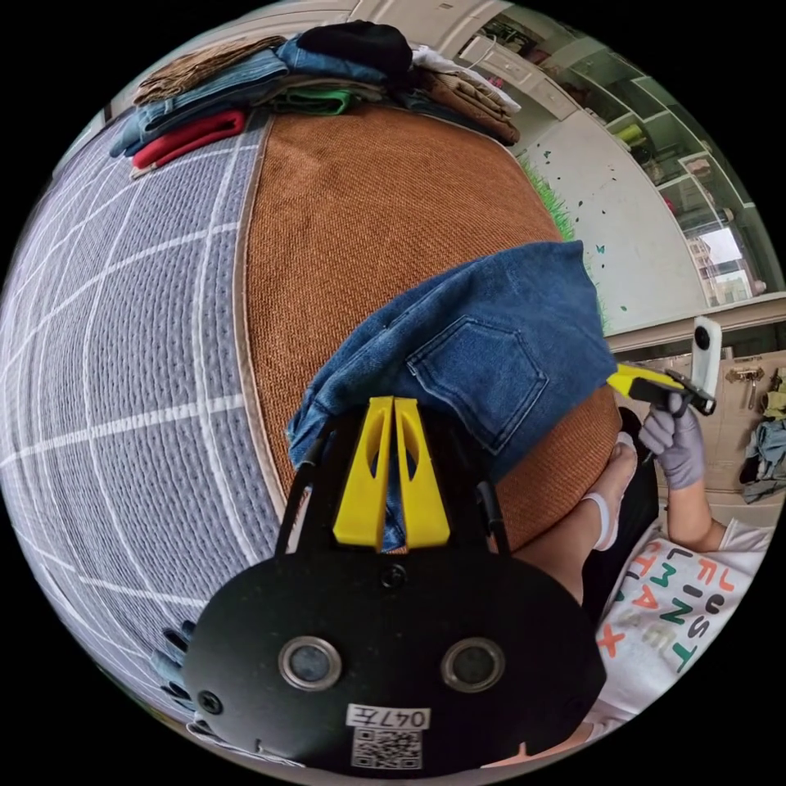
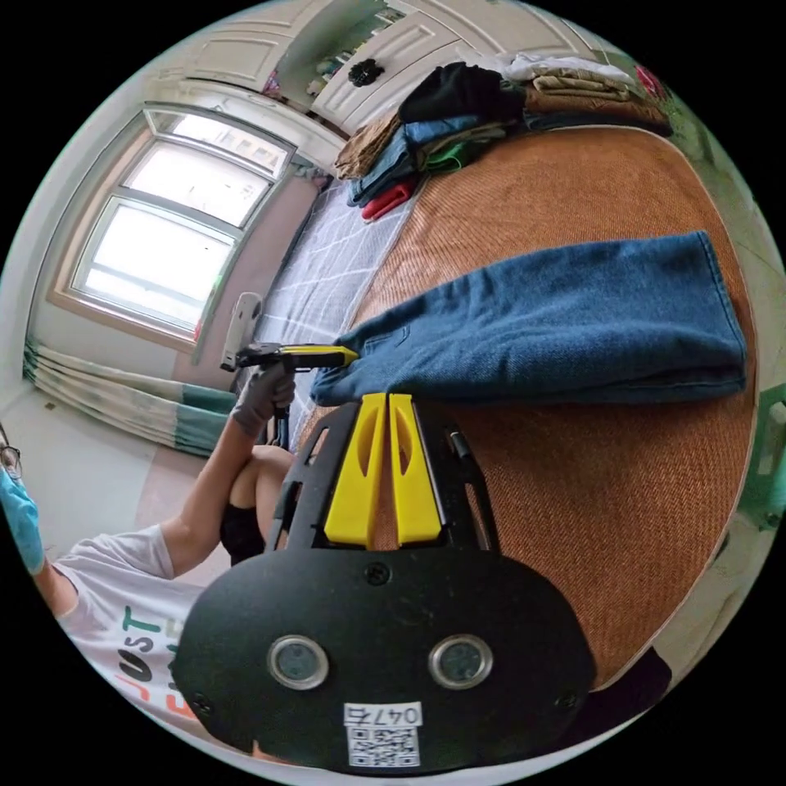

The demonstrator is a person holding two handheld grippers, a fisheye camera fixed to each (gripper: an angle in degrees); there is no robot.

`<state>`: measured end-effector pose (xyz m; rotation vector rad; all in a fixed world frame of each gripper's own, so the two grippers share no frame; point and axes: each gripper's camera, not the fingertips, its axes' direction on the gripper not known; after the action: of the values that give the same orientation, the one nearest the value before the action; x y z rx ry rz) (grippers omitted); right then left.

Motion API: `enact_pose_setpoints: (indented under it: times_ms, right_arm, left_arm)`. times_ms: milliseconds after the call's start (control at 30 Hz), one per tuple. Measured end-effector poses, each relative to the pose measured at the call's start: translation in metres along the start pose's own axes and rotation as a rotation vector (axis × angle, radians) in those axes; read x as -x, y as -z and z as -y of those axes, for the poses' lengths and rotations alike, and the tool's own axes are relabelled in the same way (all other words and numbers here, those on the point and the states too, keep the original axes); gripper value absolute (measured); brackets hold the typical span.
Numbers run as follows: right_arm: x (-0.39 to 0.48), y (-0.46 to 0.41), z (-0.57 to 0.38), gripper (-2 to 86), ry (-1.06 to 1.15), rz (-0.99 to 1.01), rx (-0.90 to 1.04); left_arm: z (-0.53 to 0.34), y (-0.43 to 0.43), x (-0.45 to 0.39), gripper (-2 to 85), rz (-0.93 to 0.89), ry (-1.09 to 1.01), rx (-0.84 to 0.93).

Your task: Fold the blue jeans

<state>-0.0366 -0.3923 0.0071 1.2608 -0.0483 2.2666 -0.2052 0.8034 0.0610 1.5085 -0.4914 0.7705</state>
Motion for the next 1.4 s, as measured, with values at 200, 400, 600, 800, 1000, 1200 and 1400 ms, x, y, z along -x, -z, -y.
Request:
enact_pose_setpoints:
  times_ms: [200,400,600,800,1000,1200,1400]
  right_arm:
    - [0.013,0.003,0.028,-1.1,0.067,-0.049,0.083]
    - [0.002,-0.048,-0.007,-1.1,0.158,-0.214,0.384]
    - [0.007,-0.070,-0.034,-0.8,0.208,-0.205,0.387]
    - [-0.008,0.004,-0.068,4.4,0.121,-0.204,0.024]
    - [-0.110,0.112,-0.128,10.0,-0.371,-0.357,-0.451]
    - [-0.170,0.124,-0.141,10.9,-0.619,-0.285,-0.547]
    - [-0.176,0.127,-0.147,2.2,-0.663,-0.169,-0.566]
  left_arm:
    - [0.003,0.010,0.008,-1.0,-0.026,0.024,-0.004]
    - [0.010,0.016,0.018,-1.0,-0.067,0.051,0.019]
    - [0.010,0.030,0.024,-1.0,-0.056,0.099,-0.011]
    - [0.007,0.047,0.020,-1.0,-0.059,0.084,-0.051]
    - [0.015,0.049,0.011,-1.0,-0.025,0.082,-0.038]
    - [0.015,0.049,0.010,-1.0,-0.060,0.106,-0.066]
    - [0.019,0.072,-0.054,-1.0,-0.198,-0.063,-0.179]
